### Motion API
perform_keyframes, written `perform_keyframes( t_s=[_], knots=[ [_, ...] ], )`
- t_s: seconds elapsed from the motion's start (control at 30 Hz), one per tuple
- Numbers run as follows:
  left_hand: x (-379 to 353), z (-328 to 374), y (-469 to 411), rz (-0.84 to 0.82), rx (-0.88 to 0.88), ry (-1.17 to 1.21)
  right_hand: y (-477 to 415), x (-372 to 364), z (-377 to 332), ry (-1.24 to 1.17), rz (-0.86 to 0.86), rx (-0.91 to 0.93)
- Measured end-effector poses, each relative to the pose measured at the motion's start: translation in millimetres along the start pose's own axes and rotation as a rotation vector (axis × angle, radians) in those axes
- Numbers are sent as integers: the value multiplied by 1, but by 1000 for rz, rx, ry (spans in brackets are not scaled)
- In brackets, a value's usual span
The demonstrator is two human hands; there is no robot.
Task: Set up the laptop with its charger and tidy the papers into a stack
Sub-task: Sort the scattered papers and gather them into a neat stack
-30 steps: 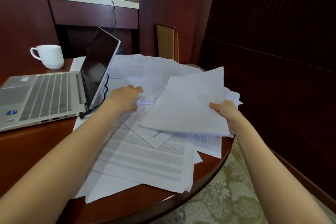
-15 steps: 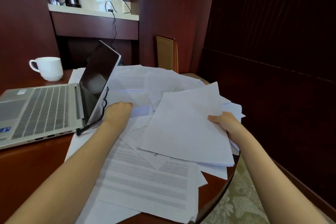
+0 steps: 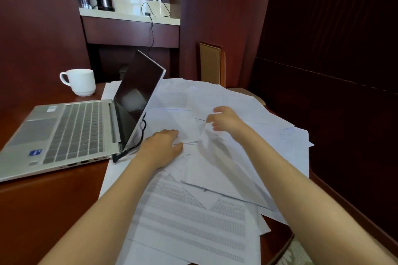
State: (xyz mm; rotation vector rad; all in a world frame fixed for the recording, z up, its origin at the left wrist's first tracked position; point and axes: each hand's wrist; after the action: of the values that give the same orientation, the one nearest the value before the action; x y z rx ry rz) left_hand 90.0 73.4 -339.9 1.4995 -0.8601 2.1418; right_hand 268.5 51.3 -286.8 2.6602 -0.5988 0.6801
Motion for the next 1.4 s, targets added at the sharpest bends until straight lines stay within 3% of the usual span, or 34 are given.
perform_keyframes(
  t_s=[0.13,0.33,0.47,0.57,0.67,0.9,1.07,1.2,1.27,1.4],
  knots=[
    [6,4,18,170,53,-55,-16,-41,-22,-67,-136,-137],
    [36,-13,43,387,338,-117,-33,-49,-28,-81,-114,-293],
    [36,-25,47,371,457,-209,-27,-54,-28,30,-205,-337],
    [32,-31,48,307,487,-194,-21,-63,-27,117,-196,-252],
    [28,-35,46,269,430,-209,-21,-62,-23,107,-121,-177],
    [26,-38,43,291,361,-205,-28,-18,-9,56,-118,-226],
    [27,-32,41,468,313,-193,-15,18,19,-28,-65,-271],
    [26,-18,44,670,168,-210,14,32,47,-73,-3,-290],
    [25,-6,41,620,112,-189,30,36,58,-104,14,-294],
    [15,26,32,303,59,36,62,45,75,-165,75,-275]
  ],
)
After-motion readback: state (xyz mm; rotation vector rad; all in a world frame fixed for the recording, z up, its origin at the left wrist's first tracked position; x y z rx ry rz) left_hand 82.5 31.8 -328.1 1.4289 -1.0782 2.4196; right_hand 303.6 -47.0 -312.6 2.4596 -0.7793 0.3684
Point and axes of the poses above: each hand's wrist, its own y-axis away from the middle knuckle, its own x-axis out of the back of the hand, z = x × y, and after that the axes turned 13 degrees about -x, right-handed
